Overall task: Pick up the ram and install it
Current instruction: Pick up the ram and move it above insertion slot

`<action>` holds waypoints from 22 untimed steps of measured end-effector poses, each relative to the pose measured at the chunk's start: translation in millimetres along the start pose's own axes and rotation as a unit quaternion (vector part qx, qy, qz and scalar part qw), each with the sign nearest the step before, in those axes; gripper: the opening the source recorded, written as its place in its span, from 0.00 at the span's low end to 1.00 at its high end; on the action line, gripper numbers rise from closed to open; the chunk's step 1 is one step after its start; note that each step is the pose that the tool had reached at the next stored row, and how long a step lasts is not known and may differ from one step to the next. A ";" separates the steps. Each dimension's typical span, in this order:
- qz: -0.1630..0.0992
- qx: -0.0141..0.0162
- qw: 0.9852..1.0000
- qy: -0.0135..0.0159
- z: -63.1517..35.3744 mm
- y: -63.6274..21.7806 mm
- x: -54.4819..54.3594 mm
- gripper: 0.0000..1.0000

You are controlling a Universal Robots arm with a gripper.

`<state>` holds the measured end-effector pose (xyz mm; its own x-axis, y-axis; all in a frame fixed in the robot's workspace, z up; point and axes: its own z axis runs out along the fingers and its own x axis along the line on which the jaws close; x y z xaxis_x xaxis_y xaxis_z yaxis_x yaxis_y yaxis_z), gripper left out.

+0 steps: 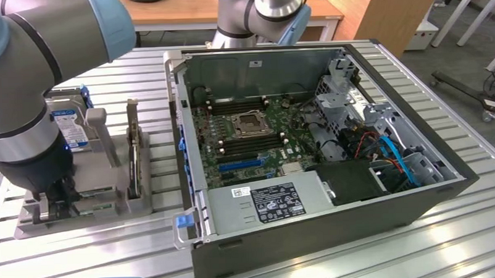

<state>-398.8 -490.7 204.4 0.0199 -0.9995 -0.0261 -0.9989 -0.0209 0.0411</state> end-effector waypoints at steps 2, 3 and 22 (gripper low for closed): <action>0.000 0.000 1.000 0.000 2.0 -0.1 0.1 0.35; 0.000 0.000 1.000 0.000 2.9 -0.1 0.1 0.35; 0.000 -0.002 1.000 0.000 4.9 -13.1 0.6 0.35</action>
<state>-385.9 -490.9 199.0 0.0198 -0.9995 -0.0261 -0.9988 -0.0210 0.0449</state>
